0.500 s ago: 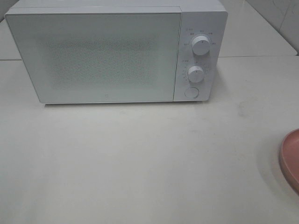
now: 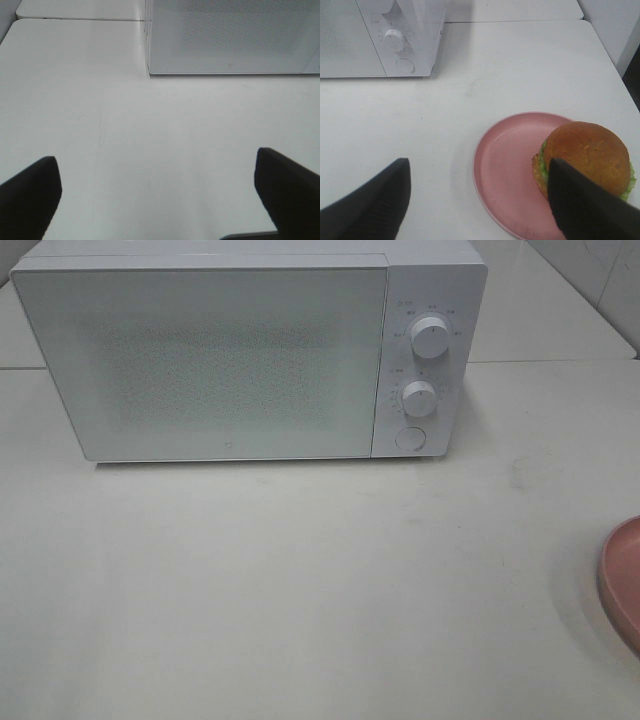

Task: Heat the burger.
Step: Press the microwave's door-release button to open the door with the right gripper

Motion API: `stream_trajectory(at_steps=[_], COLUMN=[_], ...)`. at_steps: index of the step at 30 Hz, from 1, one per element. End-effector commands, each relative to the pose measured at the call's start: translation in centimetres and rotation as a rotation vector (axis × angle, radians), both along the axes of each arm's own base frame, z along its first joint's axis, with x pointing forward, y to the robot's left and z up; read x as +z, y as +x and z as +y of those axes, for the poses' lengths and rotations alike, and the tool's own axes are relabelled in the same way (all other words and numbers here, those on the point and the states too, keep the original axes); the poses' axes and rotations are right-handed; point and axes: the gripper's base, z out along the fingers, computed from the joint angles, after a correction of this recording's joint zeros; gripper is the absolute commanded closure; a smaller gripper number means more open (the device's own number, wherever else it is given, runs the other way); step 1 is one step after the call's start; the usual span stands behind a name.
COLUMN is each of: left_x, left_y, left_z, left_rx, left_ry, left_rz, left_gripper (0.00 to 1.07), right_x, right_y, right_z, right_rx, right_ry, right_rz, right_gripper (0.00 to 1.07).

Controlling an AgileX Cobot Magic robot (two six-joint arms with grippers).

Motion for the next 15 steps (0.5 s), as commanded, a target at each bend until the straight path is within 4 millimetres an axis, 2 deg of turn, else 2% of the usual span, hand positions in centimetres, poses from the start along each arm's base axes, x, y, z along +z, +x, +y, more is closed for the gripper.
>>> stream_trajectory(at_steps=[1,6,11,14,15], left_x=[0.0,0.0,0.0,0.0,0.0], left_y=[-0.3,-0.3,-0.3,-0.3,-0.3], left_z=[0.0,0.0,0.0,0.0,0.0], left_rx=[-0.003,-0.003,-0.003,-0.003,-0.003], left_ry=[0.003,0.003,0.003,0.003,0.003], left_rz=[-0.032,-0.032,-0.032,-0.032,-0.032], left_gripper=[0.08,0.08,0.08,0.08,0.08], right_x=[0.5,1.4,1.9,2.0,2.0], right_y=[-0.3,0.4,2.6,2.9,3.5], right_z=[0.0,0.1,0.4,0.5,0.6], right_rx=[0.002,0.005,0.014,0.015,0.017], right_ry=[-0.002,-0.003,-0.007,-0.007,-0.009], right_rz=[-0.044,-0.037,-0.009,-0.006,0.009], right_gripper=[0.34,0.34,0.34,0.34,0.34])
